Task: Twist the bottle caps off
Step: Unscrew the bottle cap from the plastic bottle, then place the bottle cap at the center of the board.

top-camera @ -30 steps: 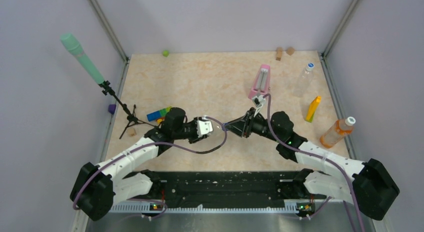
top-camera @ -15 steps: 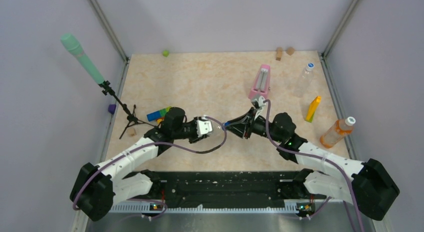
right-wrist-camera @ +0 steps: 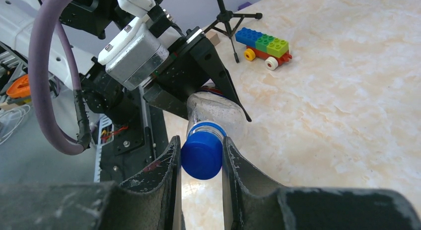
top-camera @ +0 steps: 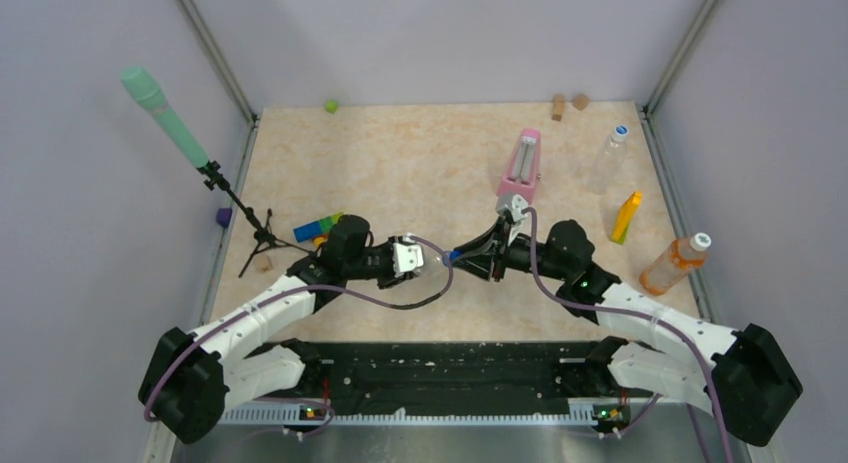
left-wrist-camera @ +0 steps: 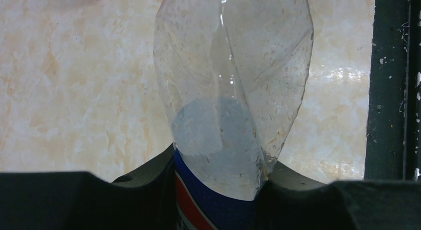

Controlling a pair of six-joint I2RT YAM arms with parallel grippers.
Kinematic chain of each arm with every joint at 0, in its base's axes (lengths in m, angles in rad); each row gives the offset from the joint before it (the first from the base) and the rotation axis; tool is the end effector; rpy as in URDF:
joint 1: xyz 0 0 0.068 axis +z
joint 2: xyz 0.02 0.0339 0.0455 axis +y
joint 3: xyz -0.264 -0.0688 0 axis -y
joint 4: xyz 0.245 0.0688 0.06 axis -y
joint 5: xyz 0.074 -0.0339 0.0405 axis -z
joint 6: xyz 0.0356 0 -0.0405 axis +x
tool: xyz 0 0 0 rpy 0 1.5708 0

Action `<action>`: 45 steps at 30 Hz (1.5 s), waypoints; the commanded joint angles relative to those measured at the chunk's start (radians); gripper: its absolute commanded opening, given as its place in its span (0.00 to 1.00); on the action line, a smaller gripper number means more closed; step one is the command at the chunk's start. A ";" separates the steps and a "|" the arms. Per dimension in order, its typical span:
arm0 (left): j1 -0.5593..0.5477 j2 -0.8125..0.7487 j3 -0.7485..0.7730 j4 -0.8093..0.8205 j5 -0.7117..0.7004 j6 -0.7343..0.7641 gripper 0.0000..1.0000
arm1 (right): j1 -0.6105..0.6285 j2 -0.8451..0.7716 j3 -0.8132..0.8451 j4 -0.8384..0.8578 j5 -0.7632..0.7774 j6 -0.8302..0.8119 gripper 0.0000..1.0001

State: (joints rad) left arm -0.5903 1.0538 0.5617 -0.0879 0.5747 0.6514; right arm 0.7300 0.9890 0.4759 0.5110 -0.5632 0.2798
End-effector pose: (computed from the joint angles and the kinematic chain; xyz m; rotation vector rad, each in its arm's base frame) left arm 0.1726 -0.1389 0.2232 1.4757 1.4941 -0.5783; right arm 0.1527 0.1622 0.2659 -0.8302 1.4978 1.2108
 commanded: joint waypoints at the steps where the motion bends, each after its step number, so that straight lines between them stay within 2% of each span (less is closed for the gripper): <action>1: 0.006 -0.011 0.001 0.051 -0.053 -0.022 0.00 | 0.013 -0.029 0.037 -0.012 -0.042 -0.007 0.00; 6: 0.005 -0.018 -0.003 0.051 -0.067 -0.022 0.00 | -0.009 -0.064 0.042 -0.019 -0.036 0.006 0.00; 10: 0.004 -0.016 -0.006 0.053 -0.072 -0.022 0.00 | -0.017 -0.069 0.078 -0.121 -0.059 -0.044 0.00; 15: 0.006 -0.024 -0.007 0.056 -0.072 -0.021 0.00 | -0.020 -0.049 0.105 -0.240 -0.158 -0.137 0.00; 20: 0.005 -0.038 -0.016 0.077 -0.099 -0.040 0.00 | -0.041 -0.020 0.121 -0.247 0.115 -0.071 0.00; 24: 0.005 -0.083 -0.053 0.174 -0.138 -0.088 0.00 | -0.079 0.027 0.140 -0.264 0.334 0.031 0.00; 26: 0.006 -0.120 -0.082 0.233 -0.168 -0.119 0.00 | -0.090 0.091 0.176 -0.315 0.474 0.073 0.00; 28: 0.006 -0.158 -0.110 0.287 -0.180 -0.145 0.00 | -0.109 0.164 0.216 -0.363 0.548 0.119 0.00; 40: 0.003 -0.334 -0.202 0.442 -0.113 -0.267 0.00 | -0.141 0.713 0.653 -0.582 0.770 0.187 0.00; 45: 0.003 -0.403 -0.212 0.438 -0.070 -0.297 0.00 | -0.141 0.936 0.857 -0.674 0.779 0.193 0.00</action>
State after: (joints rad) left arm -0.5892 0.6983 0.3580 0.2817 0.4561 0.4080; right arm 0.5926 1.8107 1.1942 -0.0669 0.1593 0.4553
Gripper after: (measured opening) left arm 0.426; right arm 0.245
